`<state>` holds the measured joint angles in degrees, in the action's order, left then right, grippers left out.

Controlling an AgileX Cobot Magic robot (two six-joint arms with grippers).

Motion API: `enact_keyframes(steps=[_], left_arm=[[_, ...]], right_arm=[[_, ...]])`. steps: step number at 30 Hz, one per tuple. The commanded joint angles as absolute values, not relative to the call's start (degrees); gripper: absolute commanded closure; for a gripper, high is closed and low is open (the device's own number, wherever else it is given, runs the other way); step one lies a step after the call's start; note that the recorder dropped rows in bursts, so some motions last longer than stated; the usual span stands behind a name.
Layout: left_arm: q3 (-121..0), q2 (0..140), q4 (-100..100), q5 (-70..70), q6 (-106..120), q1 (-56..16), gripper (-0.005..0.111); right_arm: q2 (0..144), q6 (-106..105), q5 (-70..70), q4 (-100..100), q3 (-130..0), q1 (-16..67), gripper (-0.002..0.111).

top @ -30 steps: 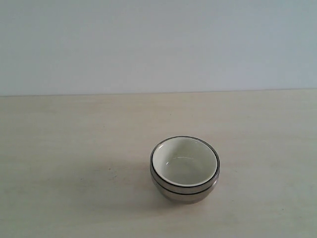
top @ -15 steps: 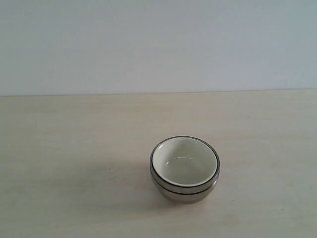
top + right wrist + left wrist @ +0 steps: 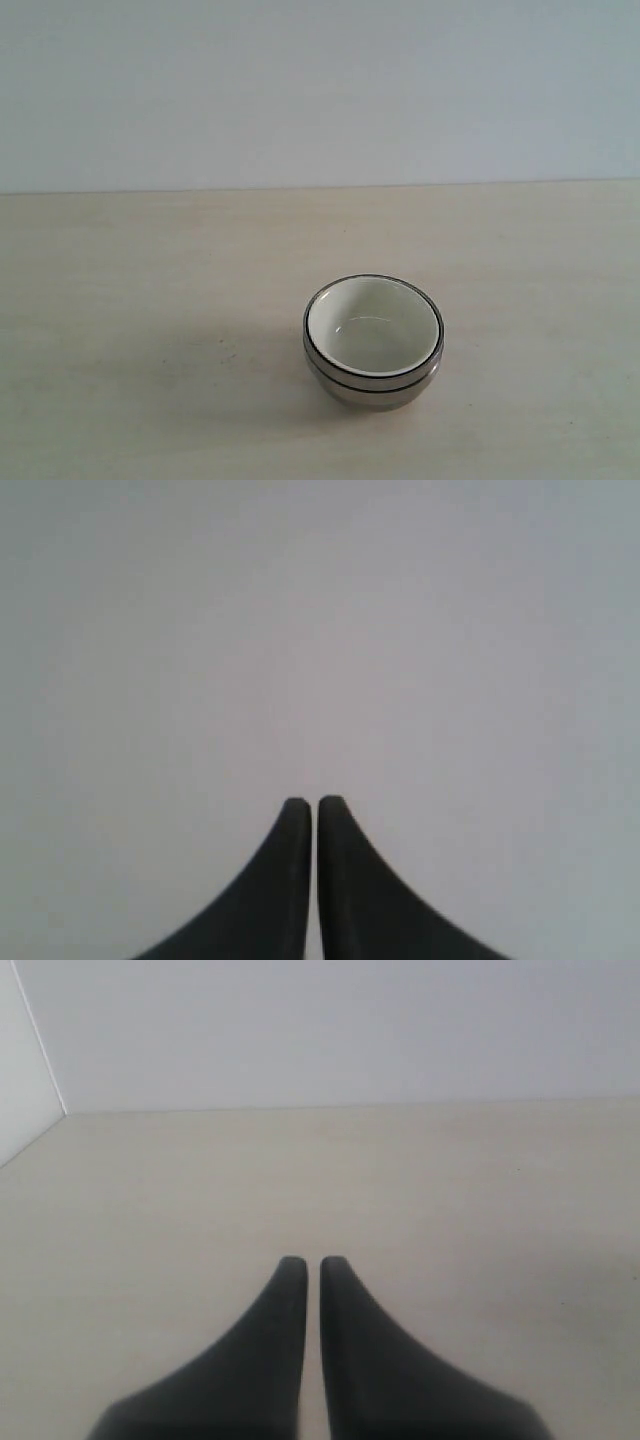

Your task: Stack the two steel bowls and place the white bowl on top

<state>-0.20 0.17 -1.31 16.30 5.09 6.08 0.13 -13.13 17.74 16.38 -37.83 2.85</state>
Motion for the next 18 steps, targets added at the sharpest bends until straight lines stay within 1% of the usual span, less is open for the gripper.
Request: enact_keyframes(steps=[1, 8, 18], left_arm=[[0.0, 0.0, -1.5, 15.9, 4.4, 6.1, 0.103], [0.0, 0.0, -1.5, 15.9, 4.4, 6.1, 0.103], [0.0, 0.0, -1.5, 15.9, 4.4, 6.1, 0.103]], right_arm=[[0.0, -9.4, 14.0, 16.1, -32.0, 0.9, 0.108], [0.0, 0.0, 6.8, 16.1, -18.9, 0.4, 0.108], [0.0, 0.0, 1.9, 16.2, -2.7, 0.5, 0.108]])
